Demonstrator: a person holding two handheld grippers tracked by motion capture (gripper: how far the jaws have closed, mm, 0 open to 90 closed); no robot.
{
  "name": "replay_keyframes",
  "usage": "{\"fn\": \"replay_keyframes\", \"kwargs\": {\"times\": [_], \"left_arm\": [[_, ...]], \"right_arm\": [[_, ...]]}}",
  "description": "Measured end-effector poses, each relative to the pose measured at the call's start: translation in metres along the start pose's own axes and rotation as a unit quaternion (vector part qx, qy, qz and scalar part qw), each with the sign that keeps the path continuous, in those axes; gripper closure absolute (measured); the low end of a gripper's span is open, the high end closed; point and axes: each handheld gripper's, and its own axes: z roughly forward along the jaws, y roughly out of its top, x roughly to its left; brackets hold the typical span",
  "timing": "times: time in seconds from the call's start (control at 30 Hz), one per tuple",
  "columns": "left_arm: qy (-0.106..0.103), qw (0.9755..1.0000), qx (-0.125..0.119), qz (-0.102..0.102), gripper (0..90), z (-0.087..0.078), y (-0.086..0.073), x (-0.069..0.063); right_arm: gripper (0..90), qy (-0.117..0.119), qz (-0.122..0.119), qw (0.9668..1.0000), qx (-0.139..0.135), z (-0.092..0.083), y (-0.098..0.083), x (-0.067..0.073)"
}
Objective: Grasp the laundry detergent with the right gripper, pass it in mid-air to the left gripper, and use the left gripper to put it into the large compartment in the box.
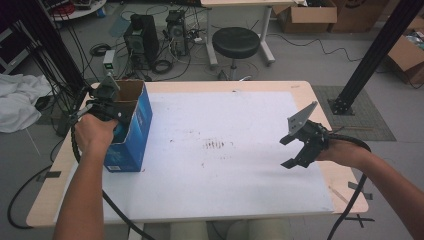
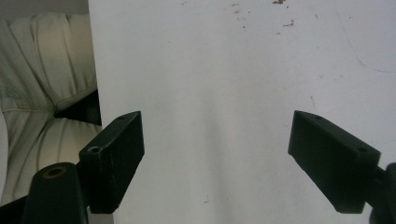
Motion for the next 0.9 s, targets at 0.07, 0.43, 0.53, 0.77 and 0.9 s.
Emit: {"fn": "replay_keyframes", "kwargs": {"times": [0.07,0.43,0.53,0.77,0.9], "left_arm": [[-0.001,1.0000,0.001,-0.002,37.9,-0.0001,-0.0002,0.0009],[-0.017,0.9998,0.001,-0.008,36.1,-0.0007,-0.0003,0.0042],[-0.022,0.9996,-0.001,-0.015,34.5,-0.0024,-0.0008,0.0063],[-0.025,0.9996,-0.005,-0.014,32.8,-0.0058,-0.0024,0.0071],[-0.026,0.9995,-0.013,-0.011,31.0,-0.0083,-0.0036,0.0064]], "right_arm": [[18.1,0.000,0.001,1.0000,0.000,0.0001,0.0001,0.0003],[18.3,0.005,-0.003,1.0000,-0.001,0.0040,0.0040,0.0016],[18.3,0.005,-0.003,1.0000,-0.002,0.0046,0.0043,0.0018],[18.2,0.006,-0.006,1.0000,-0.004,0.0040,0.0061,0.0030],[18.2,0.005,-0.007,0.9999,-0.005,0.0028,0.0071,0.0043]]}}
